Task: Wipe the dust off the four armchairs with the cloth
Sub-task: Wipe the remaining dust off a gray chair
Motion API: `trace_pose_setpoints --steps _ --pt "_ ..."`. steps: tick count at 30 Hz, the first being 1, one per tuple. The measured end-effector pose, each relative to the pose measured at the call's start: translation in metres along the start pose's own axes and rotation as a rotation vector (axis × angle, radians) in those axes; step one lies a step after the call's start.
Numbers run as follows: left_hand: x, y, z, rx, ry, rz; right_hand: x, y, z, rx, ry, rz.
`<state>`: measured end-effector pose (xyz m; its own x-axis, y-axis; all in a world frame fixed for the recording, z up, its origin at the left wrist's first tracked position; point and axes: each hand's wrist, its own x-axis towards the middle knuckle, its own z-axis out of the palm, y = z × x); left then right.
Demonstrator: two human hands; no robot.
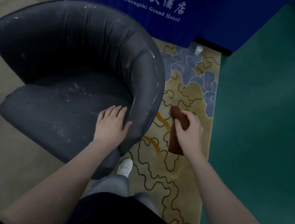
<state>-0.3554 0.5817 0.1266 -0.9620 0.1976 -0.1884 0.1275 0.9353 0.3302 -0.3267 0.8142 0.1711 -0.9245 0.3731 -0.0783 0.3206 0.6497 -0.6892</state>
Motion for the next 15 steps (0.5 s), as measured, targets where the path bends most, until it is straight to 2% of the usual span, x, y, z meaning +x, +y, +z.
trace_pose_setpoints --steps 9,15 --pt "0.038 0.007 0.001 -0.055 -0.038 -0.123 0.075 -0.018 0.007 -0.051 -0.104 -0.082" --pt "0.045 0.021 0.009 -0.077 -0.036 -0.257 0.114 -0.018 0.008 -0.062 -0.21 -0.211"
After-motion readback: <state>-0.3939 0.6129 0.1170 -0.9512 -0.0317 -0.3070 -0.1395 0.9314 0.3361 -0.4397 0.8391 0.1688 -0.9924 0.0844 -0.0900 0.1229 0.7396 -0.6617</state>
